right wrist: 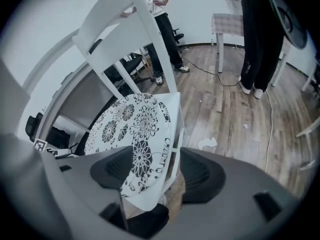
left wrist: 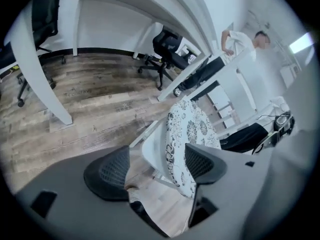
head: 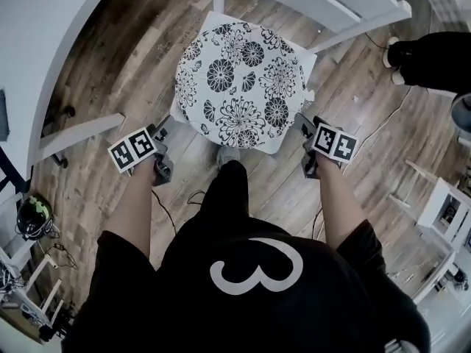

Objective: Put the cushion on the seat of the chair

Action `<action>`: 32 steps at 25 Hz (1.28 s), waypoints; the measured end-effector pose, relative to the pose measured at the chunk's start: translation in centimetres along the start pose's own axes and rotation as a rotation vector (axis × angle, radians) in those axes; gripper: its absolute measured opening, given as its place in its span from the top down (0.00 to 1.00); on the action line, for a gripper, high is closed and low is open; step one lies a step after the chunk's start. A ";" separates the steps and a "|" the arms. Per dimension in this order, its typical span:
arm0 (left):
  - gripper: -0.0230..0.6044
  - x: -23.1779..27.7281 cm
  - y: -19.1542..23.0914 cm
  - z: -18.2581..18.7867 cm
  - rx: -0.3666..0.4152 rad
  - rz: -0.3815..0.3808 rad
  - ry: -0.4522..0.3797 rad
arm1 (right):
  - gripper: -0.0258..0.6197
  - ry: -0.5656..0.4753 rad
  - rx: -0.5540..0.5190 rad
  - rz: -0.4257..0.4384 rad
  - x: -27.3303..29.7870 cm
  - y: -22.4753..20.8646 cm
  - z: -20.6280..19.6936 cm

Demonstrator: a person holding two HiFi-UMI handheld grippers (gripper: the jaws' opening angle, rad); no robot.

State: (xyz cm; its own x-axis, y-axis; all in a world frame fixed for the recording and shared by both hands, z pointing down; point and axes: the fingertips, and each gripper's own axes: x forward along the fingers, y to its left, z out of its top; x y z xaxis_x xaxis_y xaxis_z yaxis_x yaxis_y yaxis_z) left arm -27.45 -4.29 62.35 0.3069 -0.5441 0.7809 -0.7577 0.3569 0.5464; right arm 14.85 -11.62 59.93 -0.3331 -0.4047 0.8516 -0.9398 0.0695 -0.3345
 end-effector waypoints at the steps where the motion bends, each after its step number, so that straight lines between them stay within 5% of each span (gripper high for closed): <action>1: 0.42 -1.2 -0.7 -0.3 0.001 -0.023 -0.021 | 0.52 -0.021 -0.009 0.019 -1.2 0.3 0.0; 10: 0.43 -12.2 -11.8 -5.6 0.039 -0.340 -0.173 | 0.52 -0.236 -0.146 0.262 -14.9 7.8 -0.8; 16: 0.48 -21.9 -19.2 -13.6 0.223 -0.539 -0.160 | 0.61 -0.324 -0.269 0.513 -26.3 14.7 -6.5; 20: 0.63 -29.1 -22.9 -17.8 0.369 -0.616 -0.235 | 0.75 -0.340 -0.322 0.683 -33.0 17.6 -11.8; 24: 0.91 -35.4 -27.2 -20.6 0.515 -0.675 -0.355 | 0.91 -0.379 -0.380 0.864 -39.8 19.4 -15.6; 28: 0.93 -40.1 -32.0 -25.4 0.668 -0.746 -0.311 | 0.94 -0.414 -0.374 1.003 -46.1 20.4 -17.9; 32: 0.94 -44.1 -35.3 -28.1 0.776 -0.797 -0.311 | 0.95 -0.449 -0.410 1.033 -49.5 20.9 -19.2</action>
State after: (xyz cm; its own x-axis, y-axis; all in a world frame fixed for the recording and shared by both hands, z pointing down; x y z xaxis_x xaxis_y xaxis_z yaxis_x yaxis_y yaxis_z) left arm 1.98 28.43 17.14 0.7841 -0.6068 0.1305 -0.5956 -0.6763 0.4334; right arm 10.26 27.36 18.50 -0.9647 -0.2631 0.0123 -0.2256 0.8011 -0.5544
